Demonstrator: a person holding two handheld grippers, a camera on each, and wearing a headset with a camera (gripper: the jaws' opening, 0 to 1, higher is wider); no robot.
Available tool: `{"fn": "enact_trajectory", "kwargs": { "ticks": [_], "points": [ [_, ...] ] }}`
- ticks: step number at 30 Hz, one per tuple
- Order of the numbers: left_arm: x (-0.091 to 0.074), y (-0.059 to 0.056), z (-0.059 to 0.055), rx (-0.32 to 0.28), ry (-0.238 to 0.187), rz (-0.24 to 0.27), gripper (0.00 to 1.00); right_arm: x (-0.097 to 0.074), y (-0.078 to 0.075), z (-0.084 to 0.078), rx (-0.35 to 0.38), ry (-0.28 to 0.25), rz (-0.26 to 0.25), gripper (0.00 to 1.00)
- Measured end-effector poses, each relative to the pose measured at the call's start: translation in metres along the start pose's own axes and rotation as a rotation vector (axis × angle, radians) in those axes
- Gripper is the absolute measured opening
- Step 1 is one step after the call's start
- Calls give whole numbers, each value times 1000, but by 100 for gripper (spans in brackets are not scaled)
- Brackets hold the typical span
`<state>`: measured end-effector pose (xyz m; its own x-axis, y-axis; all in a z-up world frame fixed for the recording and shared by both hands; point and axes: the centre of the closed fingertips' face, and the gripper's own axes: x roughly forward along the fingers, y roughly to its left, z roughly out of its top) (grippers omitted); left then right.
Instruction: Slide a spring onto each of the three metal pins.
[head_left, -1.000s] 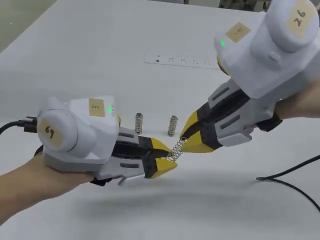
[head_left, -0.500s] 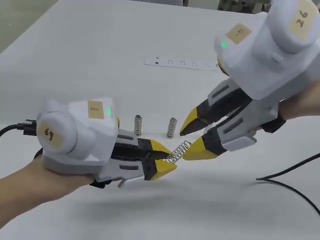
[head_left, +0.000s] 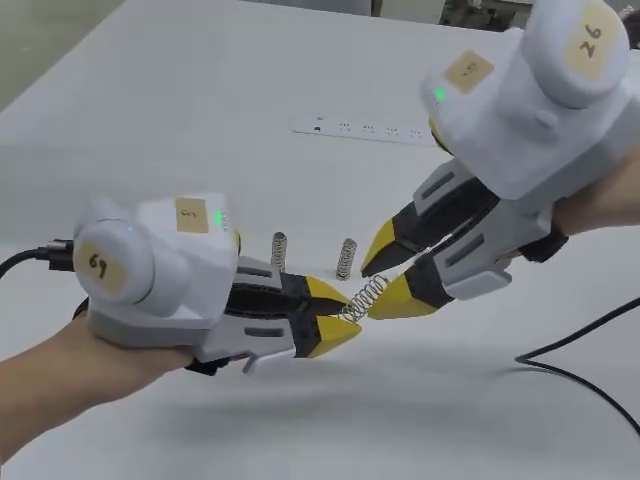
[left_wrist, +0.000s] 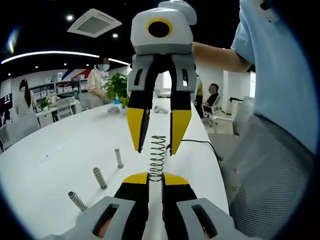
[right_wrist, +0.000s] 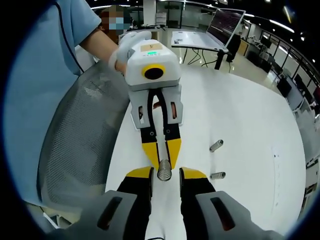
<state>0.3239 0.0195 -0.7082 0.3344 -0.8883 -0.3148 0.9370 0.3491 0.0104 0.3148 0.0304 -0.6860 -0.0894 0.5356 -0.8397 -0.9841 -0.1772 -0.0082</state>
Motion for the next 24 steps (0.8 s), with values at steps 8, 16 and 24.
{"fn": "enact_trajectory", "kwargs": {
  "ticks": [8,16,24],
  "points": [
    [-2,1,2,-6,-9,9,1,6,2,1,-2,3,18,17],
    [-2,1,4,-16,-22,13,1,8,-1,2,-2,-2,17,13],
    [-2,2,6,-18,-28,16,1,8,-1,2,-2,-3,18,9]
  ]
}}
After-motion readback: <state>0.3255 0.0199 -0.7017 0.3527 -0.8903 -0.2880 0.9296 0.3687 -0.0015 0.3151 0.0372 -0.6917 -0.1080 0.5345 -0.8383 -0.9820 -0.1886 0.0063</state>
